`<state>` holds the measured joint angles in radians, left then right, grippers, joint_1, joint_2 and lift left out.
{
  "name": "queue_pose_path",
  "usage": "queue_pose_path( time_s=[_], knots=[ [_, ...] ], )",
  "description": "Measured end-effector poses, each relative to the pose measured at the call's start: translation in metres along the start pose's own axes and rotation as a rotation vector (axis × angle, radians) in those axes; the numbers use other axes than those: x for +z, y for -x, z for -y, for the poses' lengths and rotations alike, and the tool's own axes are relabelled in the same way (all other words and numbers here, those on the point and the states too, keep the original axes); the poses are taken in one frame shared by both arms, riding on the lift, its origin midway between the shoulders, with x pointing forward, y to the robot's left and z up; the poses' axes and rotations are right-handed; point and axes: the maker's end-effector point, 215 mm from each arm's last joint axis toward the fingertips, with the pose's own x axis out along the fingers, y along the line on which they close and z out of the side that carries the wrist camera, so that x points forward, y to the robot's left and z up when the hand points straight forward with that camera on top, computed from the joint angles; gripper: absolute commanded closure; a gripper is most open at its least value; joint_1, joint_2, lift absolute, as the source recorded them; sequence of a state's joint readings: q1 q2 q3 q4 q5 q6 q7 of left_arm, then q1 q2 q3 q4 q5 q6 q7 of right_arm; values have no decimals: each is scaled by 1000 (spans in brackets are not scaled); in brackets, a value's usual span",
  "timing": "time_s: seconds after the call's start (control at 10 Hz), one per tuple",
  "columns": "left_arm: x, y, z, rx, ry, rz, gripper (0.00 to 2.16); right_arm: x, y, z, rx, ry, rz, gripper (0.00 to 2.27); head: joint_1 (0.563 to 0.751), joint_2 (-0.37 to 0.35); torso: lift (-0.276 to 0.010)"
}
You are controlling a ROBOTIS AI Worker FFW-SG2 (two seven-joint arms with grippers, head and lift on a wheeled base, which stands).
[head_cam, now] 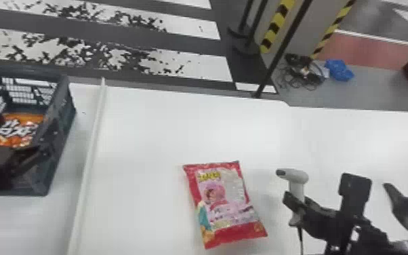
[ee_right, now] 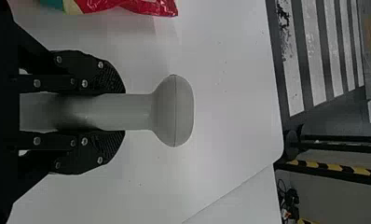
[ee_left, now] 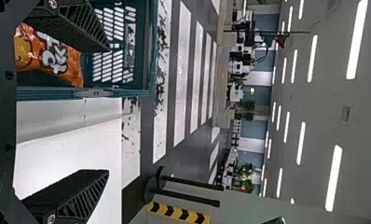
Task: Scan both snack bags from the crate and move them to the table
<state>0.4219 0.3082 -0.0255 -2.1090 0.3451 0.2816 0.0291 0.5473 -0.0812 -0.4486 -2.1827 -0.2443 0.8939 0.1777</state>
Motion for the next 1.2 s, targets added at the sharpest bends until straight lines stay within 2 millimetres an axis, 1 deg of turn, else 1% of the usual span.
queue_pose_path(
  time_s=[0.2, 0.4, 0.5, 0.7, 0.9, 1.0, 1.1, 1.2],
  knots=[
    [1, -1, 2, -5, -3, 1, 70, -15, 36, -22, 44, -27, -34, 2243, 695, -216, -87],
    [2, -4, 7, -12, -5, 3, 70, -35, 74, -54, 109, -29, -112, 2243, 695, -183, -87],
    [2, -5, 9, -16, -5, 3, 70, -41, 90, -71, 138, -18, -144, 2243, 695, -158, -87],
    [1, -5, 12, -21, -2, 2, 70, -42, 114, -105, 193, 12, -173, 2243, 695, -116, -87],
    [1, -4, 14, -24, 0, 3, 70, -47, 125, -140, 247, 42, -200, 2243, 695, -59, -87],
    [2, -3, 14, -24, -1, 4, 70, -52, 127, -154, 263, 63, -212, 2243, 695, -25, -87],
    [1, -1, 12, -24, -1, 3, 70, -57, 125, -168, 260, 105, -219, 2243, 695, -12, -87],
    [1, 2, 10, -23, -1, 2, 70, -60, 120, -176, 248, 145, -218, 2243, 695, 14, -87]
  ],
)
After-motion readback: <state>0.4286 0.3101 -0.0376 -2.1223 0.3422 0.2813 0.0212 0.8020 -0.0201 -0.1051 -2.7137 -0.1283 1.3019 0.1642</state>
